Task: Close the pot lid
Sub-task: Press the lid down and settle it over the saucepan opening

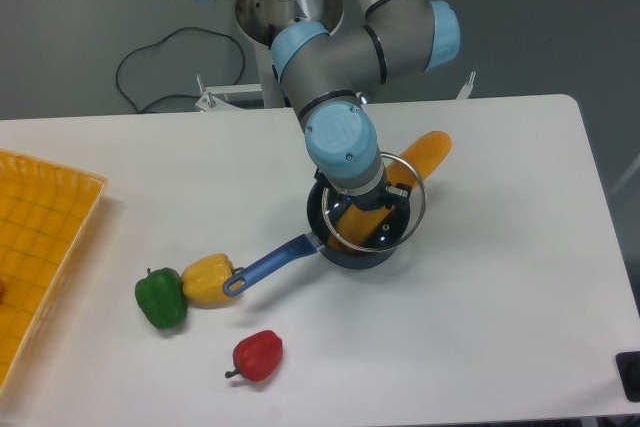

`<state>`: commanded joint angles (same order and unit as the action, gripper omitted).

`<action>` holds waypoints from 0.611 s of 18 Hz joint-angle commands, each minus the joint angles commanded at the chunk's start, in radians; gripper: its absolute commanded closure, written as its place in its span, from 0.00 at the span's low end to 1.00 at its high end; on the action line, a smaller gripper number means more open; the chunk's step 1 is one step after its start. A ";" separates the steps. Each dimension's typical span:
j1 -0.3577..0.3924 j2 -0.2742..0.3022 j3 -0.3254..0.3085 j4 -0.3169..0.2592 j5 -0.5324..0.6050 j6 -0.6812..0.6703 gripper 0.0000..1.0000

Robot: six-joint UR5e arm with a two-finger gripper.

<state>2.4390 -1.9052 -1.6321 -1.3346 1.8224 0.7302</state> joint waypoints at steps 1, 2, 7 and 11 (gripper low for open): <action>-0.002 0.000 0.000 0.000 0.000 0.002 0.17; -0.002 0.002 0.000 0.000 0.000 0.002 0.14; -0.002 0.003 0.000 -0.002 0.000 0.002 0.11; 0.000 0.009 0.002 -0.002 0.000 0.002 0.04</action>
<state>2.4390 -1.8960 -1.6306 -1.3361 1.8224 0.7317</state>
